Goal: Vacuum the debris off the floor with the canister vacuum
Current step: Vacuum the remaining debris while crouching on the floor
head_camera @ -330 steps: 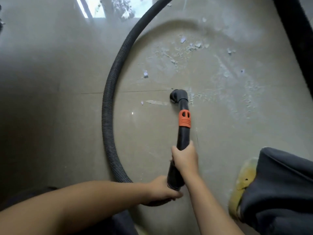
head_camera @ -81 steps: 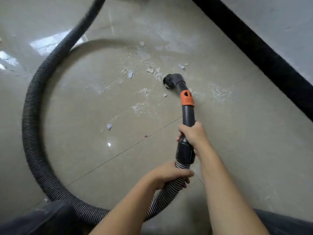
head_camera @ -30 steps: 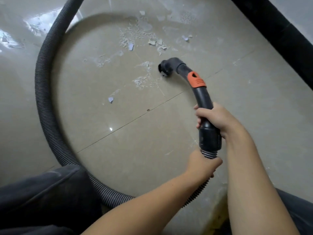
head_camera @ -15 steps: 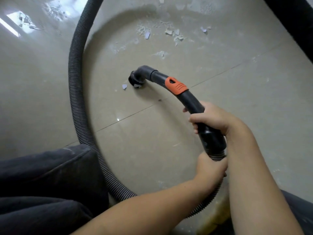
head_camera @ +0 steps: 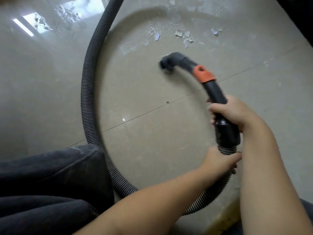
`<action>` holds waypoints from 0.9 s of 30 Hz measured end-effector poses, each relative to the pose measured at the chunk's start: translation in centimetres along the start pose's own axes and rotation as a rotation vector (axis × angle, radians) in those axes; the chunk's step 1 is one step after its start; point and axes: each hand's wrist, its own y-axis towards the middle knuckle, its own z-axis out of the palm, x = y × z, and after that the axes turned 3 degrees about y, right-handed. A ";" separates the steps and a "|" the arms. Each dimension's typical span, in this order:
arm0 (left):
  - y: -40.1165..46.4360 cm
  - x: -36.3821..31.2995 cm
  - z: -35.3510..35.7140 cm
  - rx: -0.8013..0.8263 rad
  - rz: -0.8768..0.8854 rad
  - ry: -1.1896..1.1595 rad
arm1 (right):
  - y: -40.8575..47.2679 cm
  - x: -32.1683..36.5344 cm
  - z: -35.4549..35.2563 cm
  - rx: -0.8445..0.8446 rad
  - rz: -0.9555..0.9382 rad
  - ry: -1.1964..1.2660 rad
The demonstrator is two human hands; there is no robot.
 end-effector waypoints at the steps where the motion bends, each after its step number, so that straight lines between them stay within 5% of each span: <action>1: 0.6 -0.7 -0.4 0.048 -0.029 0.067 | 0.3 -0.2 -0.9 -0.127 -0.001 0.089; 5: 2.1 -2.2 -2.1 -0.003 -0.050 0.170 | 2.2 0.2 -0.6 -0.282 -0.013 0.218; 12: 2.5 -1.7 -3.4 -0.272 0.010 0.007 | 3.6 3.4 4.4 0.117 -0.067 -0.126; 17: 3.7 -3.8 -3.7 0.010 -0.077 0.259 | 3.7 1.0 -0.4 -0.357 -0.006 0.273; 21: 5.1 -7.1 -5.7 0.046 -0.087 0.427 | 5.5 0.2 -2.0 -0.660 0.070 0.442; 27: 4.6 -6.4 -8.2 -0.178 -0.040 0.235 | 7.5 4.9 4.2 -0.230 -0.044 0.244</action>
